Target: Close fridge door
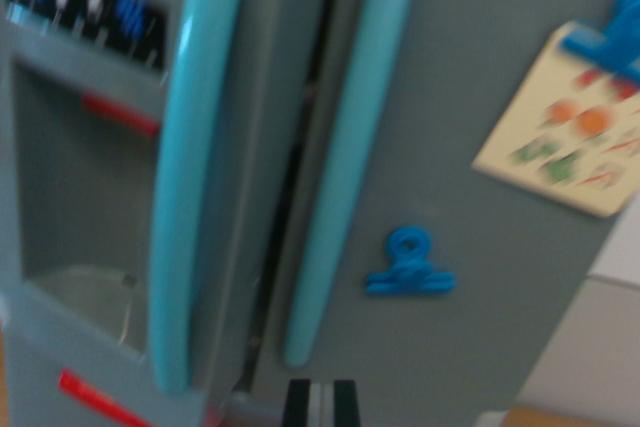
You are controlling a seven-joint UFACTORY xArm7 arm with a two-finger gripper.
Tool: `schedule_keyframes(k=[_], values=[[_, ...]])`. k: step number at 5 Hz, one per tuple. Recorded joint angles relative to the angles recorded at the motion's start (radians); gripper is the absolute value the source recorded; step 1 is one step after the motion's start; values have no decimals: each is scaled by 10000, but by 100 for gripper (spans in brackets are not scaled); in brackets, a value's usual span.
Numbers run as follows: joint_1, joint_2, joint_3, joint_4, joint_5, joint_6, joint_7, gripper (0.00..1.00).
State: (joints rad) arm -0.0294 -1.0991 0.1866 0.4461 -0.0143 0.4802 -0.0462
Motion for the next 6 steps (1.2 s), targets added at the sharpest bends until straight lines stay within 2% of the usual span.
schedule_keyframes(k=[1, 2, 3, 4, 5, 6], values=[[0, 519, 308, 75, 0, 0, 0, 100], [0, 519, 308, 75, 0, 0, 0, 100], [0, 1150, 508, 397, 0, 0, 0, 100], [0, 1150, 508, 397, 0, 0, 0, 100], [0, 1927, 696, 932, 0, -1, 0, 100], [0, 1927, 696, 932, 0, -1, 0, 100]])
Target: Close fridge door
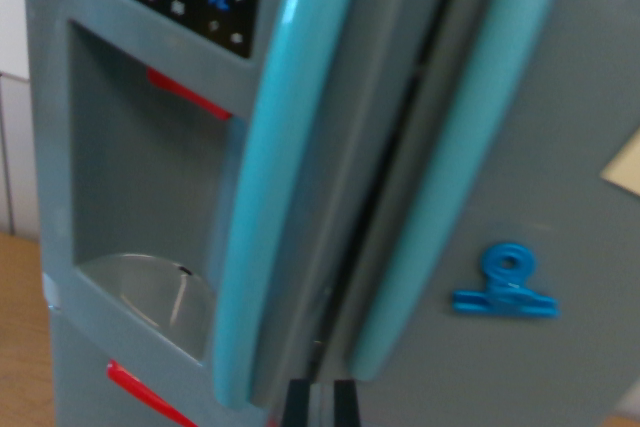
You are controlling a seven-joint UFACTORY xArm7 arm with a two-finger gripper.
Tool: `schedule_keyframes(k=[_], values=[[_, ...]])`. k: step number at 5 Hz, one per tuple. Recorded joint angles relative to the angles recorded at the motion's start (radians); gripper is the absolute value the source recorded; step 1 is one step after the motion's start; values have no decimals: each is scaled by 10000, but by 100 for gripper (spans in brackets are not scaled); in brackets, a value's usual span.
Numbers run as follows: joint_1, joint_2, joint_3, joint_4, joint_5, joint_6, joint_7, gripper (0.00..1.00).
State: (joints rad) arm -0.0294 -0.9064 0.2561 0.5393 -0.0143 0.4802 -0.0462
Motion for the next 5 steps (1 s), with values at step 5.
schedule_keyframes(k=[5], values=[[0, 2389, 352, 1423, 0, -6, 0, 100]])
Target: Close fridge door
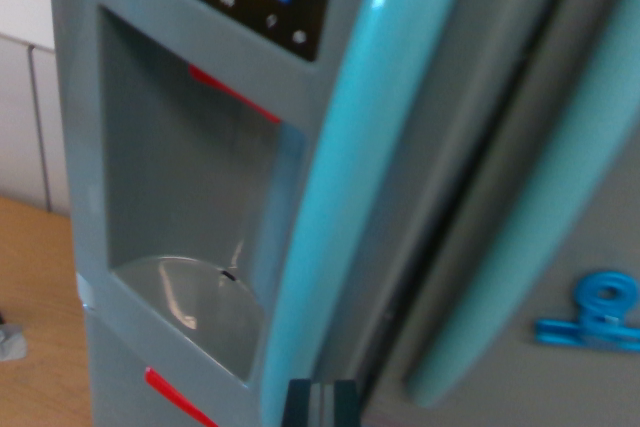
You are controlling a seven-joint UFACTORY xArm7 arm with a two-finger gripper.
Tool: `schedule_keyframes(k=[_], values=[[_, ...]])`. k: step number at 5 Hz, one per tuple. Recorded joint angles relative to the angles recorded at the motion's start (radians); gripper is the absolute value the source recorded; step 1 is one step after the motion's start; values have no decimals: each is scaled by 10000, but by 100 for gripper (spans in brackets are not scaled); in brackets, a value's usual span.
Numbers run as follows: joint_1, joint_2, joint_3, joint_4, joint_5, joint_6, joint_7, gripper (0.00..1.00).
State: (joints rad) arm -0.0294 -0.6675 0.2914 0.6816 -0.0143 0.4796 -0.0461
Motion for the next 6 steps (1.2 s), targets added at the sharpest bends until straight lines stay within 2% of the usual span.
schedule_keyframes(k=[1, 2, 3, 4, 5, 6], values=[[0, 0, 0, 0, 0, 0, 0, 100], [0, 706, 25, 430, 0, -3, 0, 100], [0, 706, 25, 430, 0, -3, 0, 100], [0, 1331, 38, 888, 0, -5, 0, 100], [0, 1331, 38, 888, 0, -5, 0, 100], [0, 1901, 95, 1286, 0, -5, 0, 100]])
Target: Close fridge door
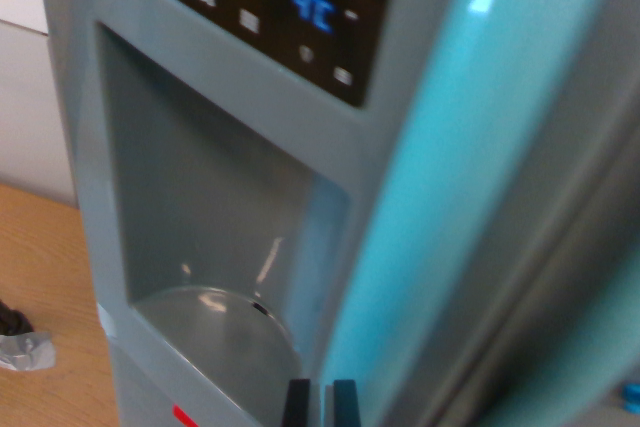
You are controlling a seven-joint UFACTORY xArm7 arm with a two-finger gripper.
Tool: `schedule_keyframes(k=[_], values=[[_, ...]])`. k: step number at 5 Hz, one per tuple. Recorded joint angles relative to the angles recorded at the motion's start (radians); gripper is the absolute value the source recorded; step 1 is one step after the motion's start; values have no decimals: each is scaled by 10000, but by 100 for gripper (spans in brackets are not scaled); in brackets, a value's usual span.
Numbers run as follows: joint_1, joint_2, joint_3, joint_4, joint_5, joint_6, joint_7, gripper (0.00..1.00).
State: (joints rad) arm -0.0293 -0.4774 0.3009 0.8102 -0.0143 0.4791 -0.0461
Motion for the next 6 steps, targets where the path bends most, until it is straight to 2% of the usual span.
schedule_keyframes(k=[1, 2, 3, 4, 5, 6], values=[[0, 0, 0, 0, 0, 0, 0, 100], [0, 489, 56, 329, 0, -2, 0, 100], [0, 489, 56, 329, 0, -2, 0, 100], [0, 876, 60, 675, 0, -5, 0, 100], [0, 876, 60, 675, 0, -5, 0, 100], [0, 1289, 51, 1048, 0, -6, 0, 100]])
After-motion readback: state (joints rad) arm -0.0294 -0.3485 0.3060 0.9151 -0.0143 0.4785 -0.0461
